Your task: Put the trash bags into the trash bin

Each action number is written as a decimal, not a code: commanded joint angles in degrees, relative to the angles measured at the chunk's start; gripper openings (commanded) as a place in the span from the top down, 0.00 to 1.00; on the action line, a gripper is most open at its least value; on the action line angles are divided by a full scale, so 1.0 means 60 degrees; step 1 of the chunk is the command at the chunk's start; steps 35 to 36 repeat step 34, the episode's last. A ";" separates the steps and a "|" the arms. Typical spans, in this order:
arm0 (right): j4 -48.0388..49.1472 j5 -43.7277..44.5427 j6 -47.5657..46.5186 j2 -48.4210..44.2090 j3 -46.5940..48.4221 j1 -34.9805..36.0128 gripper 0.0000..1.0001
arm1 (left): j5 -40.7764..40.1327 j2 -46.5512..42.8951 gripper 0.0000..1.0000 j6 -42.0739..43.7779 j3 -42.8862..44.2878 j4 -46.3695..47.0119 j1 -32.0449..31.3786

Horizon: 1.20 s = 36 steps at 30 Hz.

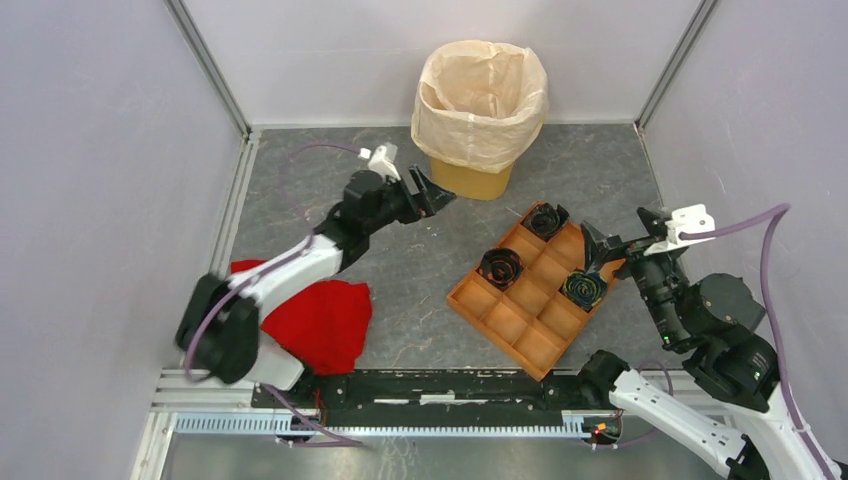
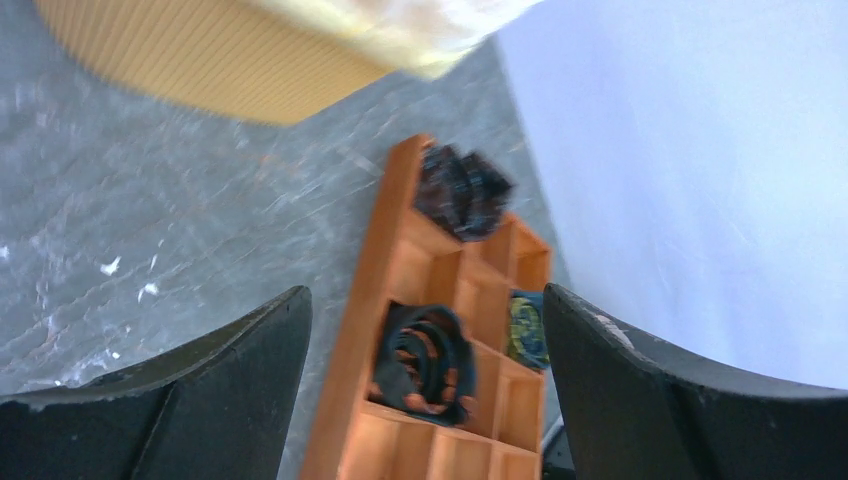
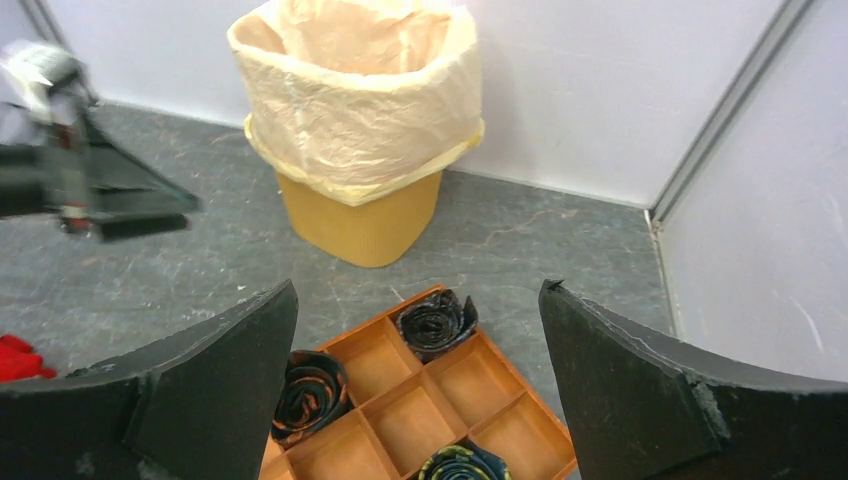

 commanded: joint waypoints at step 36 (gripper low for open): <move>0.0996 -0.0333 0.0293 -0.0334 0.1207 0.0015 0.02 | -0.4085 -0.6577 0.00 0.5602 0.4874 -0.6564 -0.0027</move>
